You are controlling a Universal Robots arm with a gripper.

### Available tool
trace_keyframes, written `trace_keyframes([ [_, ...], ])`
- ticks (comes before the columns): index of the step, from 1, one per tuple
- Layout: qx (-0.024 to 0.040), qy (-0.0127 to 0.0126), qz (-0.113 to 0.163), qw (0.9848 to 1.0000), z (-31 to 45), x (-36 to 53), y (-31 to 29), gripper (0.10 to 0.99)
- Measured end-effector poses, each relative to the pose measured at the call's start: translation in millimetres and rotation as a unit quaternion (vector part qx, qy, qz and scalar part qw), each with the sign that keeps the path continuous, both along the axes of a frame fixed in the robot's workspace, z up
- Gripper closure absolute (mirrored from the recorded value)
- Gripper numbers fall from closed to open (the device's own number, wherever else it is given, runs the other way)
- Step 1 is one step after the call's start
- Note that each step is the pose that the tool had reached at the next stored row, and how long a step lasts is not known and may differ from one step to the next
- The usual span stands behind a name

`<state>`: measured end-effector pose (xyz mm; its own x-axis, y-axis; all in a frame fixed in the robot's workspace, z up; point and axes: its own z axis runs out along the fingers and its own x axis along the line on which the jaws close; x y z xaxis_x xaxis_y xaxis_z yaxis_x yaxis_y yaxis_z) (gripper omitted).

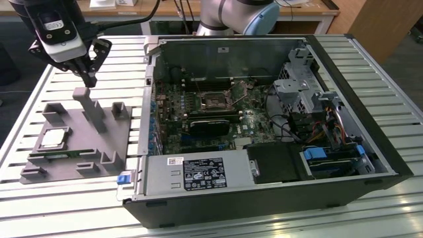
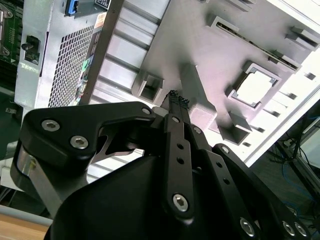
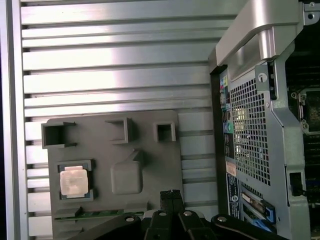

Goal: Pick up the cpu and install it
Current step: 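Reach for the cpu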

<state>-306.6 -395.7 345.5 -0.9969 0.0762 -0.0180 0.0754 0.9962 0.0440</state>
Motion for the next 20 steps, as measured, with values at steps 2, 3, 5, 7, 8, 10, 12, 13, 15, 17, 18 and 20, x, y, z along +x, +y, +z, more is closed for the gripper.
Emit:
trace_keyframes([
  [2, 0.0000, 0.0001, 0.000, 1.0000, -0.2, -0.4, 0.0, 0.973],
  [3, 0.0000, 0.0001, 0.000, 1.0000, -0.3, -0.7, 0.0, 0.973],
  [5, 0.0000, 0.0001, 0.000, 1.0000, -0.5, -1.1, 0.0, 0.973],
  [7, 0.0000, 0.0001, 0.000, 1.0000, -0.7, -1.7, 0.0, 0.973],
  [8, 0.0000, 0.0001, 0.000, 1.0000, -0.7, -1.9, 0.0, 0.973],
  [10, 0.0000, 0.0001, 0.000, 1.0000, -1.0, -2.5, 0.0, 0.973],
  [12, 0.0000, 0.0001, 0.000, 1.0000, -1.2, -3.0, 0.0, 0.973],
  [13, 0.0000, 0.0001, 0.000, 1.0000, -1.3, -3.3, 0.0, 0.973],
  [15, 0.0000, 0.0001, 0.000, 1.0000, -1.5, -3.8, 0.0, 0.973],
  [17, 0.0000, 0.0001, 0.000, 1.0000, -1.7, -4.2, 0.0, 0.973],
  [18, 0.0000, 0.0001, 0.000, 1.0000, -1.8, -4.5, 0.0, 0.973],
  [20, 0.0000, 0.0001, 0.000, 1.0000, -2.1, -5.0, 0.0, 0.973],
])
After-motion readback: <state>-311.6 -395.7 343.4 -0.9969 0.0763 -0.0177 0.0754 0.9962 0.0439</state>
